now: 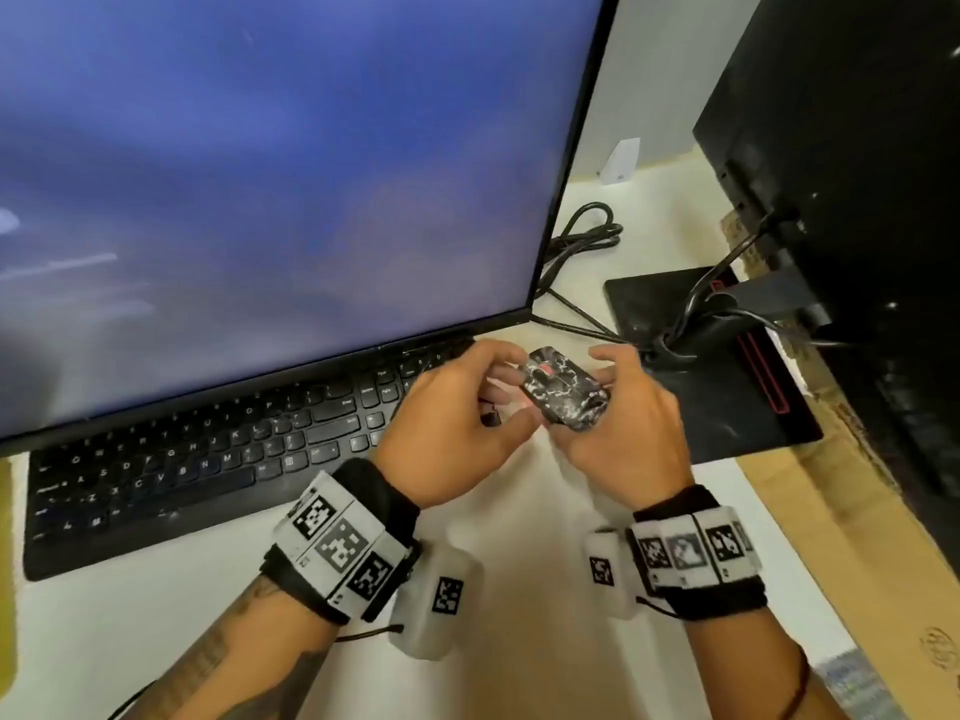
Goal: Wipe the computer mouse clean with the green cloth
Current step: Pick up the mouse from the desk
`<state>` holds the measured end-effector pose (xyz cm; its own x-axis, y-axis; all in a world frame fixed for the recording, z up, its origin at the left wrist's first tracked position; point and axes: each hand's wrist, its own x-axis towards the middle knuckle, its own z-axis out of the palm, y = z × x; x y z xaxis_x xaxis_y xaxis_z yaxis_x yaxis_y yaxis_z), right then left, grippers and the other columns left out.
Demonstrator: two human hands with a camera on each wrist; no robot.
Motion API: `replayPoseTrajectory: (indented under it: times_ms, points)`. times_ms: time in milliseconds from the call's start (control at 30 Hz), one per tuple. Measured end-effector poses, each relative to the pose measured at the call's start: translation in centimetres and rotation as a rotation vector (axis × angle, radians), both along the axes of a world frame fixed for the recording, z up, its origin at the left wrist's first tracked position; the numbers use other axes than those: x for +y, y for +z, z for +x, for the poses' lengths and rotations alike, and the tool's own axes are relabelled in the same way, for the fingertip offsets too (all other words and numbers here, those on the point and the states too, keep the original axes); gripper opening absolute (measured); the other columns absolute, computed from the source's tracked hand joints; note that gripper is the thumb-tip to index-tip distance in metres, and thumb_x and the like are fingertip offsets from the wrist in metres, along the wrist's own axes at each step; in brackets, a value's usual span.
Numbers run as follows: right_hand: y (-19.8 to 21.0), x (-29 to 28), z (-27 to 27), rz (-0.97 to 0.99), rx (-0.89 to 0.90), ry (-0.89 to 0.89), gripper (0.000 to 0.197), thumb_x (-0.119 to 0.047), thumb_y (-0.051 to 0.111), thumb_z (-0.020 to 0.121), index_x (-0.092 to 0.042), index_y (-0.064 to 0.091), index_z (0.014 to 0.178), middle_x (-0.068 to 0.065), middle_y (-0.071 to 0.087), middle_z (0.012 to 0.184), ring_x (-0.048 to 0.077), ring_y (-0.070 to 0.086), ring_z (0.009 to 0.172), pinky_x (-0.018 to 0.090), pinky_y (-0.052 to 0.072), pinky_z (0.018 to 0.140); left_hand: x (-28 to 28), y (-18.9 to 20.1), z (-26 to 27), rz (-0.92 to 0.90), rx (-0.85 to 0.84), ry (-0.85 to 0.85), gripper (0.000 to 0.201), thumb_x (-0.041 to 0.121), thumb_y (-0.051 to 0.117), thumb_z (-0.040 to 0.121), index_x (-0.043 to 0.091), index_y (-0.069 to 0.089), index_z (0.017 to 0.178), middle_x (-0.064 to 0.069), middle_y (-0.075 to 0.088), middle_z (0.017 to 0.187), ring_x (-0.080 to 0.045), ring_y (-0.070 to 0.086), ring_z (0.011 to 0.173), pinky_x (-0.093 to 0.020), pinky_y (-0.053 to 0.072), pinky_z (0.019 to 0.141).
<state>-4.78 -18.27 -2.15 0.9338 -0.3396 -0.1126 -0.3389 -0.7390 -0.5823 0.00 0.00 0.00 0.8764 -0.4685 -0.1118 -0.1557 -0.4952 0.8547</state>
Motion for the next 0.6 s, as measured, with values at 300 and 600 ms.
replayPoseTrajectory:
  times_ms: [300,600]
  points:
    - [0.1,-1.2,-1.3,-0.029,-0.361,0.062,0.081,-0.032,0.091,0.059,-0.032,0.047,0.127,-0.017,0.059,0.105,0.005,0.059,0.101,0.007,0.040,0.082,-0.2,-1.2,0.6,0.103,-0.322,-0.093,0.068,0.038,0.081,0.081,0.040,0.043,0.138,0.019,0.054,0.111,-0.005,0.064,0.093,-0.031,0.057,0.082]
    - [-0.4,-0.9,-1.5,-0.047,-0.551,0.175,0.075,-0.027,0.091,0.057,-0.040,0.048,0.117,-0.022,0.058,0.101,0.000,0.059,0.098,0.021,0.051,0.079,1.3,-0.3,0.7,0.257,-0.489,-0.112,0.059,0.045,0.077,0.083,0.042,0.037,0.126,0.021,0.072,0.075,0.002,0.065,0.069,-0.024,0.051,0.067]
